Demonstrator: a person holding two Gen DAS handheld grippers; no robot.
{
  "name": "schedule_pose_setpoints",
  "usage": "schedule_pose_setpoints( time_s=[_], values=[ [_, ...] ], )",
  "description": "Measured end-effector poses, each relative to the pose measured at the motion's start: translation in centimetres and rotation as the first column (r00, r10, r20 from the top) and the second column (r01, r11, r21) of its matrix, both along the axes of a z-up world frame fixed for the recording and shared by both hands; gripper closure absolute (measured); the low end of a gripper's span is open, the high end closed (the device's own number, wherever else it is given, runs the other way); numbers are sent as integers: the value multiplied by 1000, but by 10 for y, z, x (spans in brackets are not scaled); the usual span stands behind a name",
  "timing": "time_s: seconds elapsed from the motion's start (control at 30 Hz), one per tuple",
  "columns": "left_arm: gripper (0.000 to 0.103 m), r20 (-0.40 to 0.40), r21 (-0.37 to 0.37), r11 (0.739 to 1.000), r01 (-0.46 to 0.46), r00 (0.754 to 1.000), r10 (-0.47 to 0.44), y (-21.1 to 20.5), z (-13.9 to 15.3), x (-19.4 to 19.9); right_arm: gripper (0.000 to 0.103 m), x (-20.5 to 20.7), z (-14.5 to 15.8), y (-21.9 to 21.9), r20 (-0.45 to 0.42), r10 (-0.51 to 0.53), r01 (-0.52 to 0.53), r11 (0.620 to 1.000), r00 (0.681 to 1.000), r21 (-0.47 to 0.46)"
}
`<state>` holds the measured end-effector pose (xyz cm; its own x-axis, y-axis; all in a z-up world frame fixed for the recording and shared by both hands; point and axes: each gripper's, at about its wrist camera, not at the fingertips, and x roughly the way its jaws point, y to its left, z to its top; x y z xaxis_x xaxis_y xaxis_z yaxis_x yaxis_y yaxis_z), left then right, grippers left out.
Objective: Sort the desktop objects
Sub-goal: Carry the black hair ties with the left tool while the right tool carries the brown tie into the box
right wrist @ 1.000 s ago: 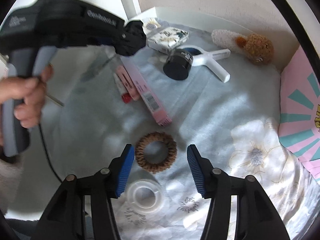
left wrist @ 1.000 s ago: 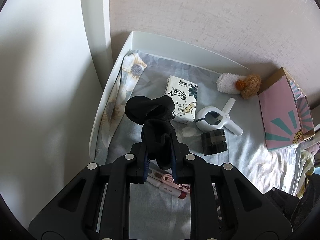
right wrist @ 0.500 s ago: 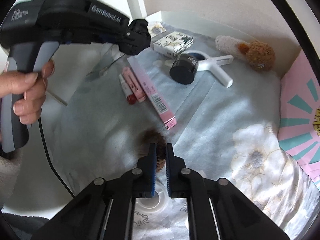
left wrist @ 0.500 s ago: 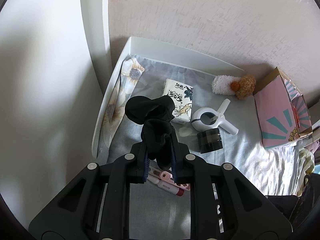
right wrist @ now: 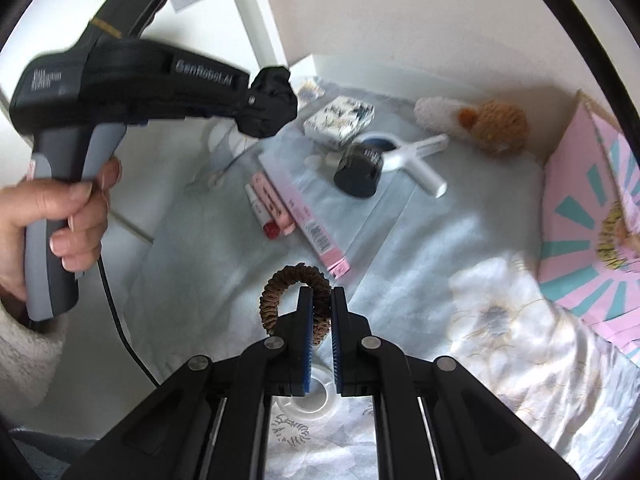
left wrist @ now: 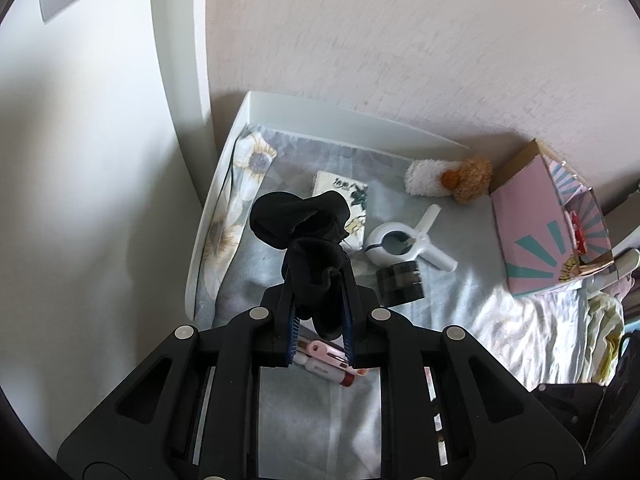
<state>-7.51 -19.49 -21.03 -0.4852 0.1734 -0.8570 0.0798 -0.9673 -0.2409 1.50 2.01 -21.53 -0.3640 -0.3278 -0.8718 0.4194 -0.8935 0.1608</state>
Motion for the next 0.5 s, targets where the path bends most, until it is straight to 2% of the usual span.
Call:
schedule_pose_setpoints(
  time_s=[0.17, 0.5],
  values=[
    [88, -32, -5, 1000, 30, 999, -30, 13, 28, 0, 95, -13, 26, 14, -41, -78, 77, 997, 996, -14],
    [88, -111, -29, 994, 101, 988, -104, 80, 88, -5, 95, -29, 97, 100, -156, -245, 245, 969, 957, -17]
  ],
)
